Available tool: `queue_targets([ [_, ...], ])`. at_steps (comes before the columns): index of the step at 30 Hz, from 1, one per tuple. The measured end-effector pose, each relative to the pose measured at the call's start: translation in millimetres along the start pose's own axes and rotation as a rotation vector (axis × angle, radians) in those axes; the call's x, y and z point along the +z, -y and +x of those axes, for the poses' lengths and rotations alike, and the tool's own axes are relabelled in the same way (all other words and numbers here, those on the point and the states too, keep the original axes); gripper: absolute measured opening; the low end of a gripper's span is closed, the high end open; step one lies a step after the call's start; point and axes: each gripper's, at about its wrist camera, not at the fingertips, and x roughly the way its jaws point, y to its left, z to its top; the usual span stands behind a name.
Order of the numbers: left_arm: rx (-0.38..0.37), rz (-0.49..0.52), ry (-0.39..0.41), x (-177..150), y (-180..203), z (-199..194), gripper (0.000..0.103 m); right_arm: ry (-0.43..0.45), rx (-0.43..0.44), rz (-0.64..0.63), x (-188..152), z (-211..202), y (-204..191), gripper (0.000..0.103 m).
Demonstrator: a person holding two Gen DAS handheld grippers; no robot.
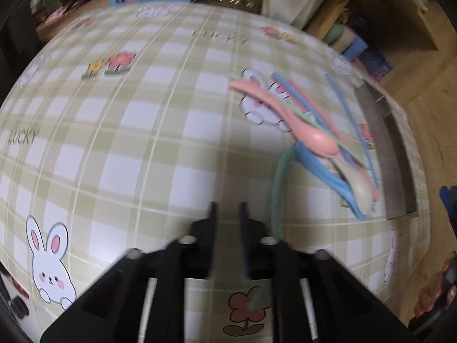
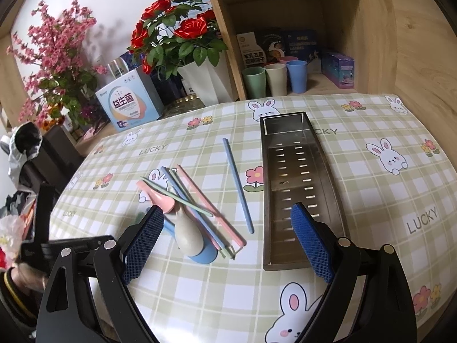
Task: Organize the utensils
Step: 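Lift the green spoon with the left tool off the pile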
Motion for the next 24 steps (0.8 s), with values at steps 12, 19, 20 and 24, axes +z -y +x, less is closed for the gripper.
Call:
queue_targets([
  [12,-0.009,0.153,-0.052,-12,30,14,0.036,-0.012,-0.001,0.001,-3,2,-1,0.087],
  [19,-0.009,0.177,-0.061,-16,29,14,0.02,-0.017,0.006,-0.001,-3,3,-2,0.087],
  [20,-0.012,0.175,-0.061,-16,28,14,0.019,-0.016,0.006,0.0,-3,3,-2,0.087],
  [24,-0.013,0.157,-0.026,-11,25,5,0.006,-0.016,0.003,0.006,-3,2,0,0.087],
])
